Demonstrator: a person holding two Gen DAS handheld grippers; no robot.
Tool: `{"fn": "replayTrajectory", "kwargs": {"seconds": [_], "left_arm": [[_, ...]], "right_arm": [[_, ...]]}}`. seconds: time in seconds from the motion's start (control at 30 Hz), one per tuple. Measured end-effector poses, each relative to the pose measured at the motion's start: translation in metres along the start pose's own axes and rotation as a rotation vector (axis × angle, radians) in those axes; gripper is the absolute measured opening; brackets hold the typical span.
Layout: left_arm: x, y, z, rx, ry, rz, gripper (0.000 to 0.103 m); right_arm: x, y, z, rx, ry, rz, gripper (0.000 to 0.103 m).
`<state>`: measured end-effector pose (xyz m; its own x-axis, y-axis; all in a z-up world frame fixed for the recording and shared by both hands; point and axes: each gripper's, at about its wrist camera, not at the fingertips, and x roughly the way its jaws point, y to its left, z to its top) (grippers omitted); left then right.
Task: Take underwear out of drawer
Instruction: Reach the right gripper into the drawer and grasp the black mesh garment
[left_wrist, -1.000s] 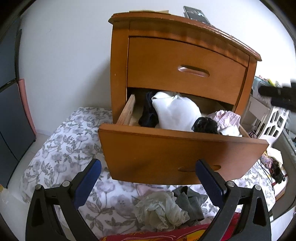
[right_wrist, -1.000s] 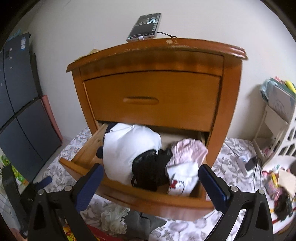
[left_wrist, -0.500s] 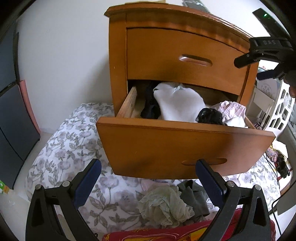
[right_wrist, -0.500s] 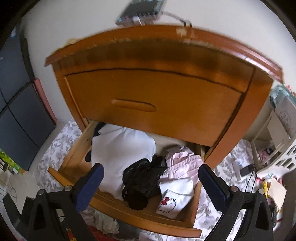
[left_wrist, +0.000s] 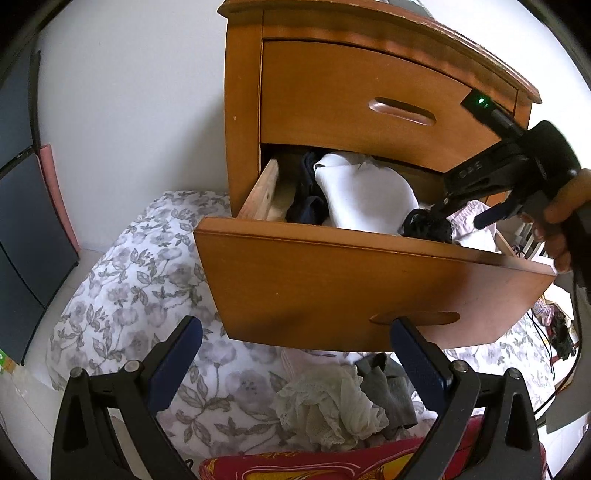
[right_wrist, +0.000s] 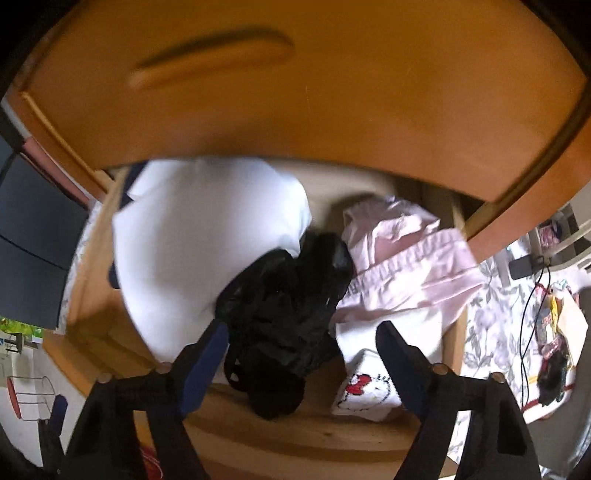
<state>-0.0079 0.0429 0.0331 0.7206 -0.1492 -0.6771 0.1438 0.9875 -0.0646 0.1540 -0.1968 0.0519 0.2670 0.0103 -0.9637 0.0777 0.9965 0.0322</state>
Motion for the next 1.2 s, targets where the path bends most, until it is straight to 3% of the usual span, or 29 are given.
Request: {"fn": "replayTrajectory", "kwargs": {"seconds": [0.2,0.4,0.63,0.8,1.2], "left_arm": [[0.001,0.000,0.000,0.002,0.007,-0.007,0.101],[0.002,-0.001,0.000,0.005,0.013,-0.009,0.101],[0.003,0.002,0.000,-0.002,0.020,-0.020,0.101],[0.005,0.003,0.000,-0.010,0.026,-0.030,0.101],[0.006,0.003,-0.001,-0.010,0.032,-0.033,0.101]], "right_arm": [[0.024,0.003,0.006,0.024,0.050,-0.025,0.075],[0.041,0.008,0.008,0.036,0.079,-0.025,0.063],[0.053,0.011,0.006,0.037,0.090,-0.027,0.034],[0.044,0.005,0.002,0.034,0.063,-0.018,0.021],[0.004,-0.029,-0.004,0.042,-0.009,-0.030,0.016]]}}
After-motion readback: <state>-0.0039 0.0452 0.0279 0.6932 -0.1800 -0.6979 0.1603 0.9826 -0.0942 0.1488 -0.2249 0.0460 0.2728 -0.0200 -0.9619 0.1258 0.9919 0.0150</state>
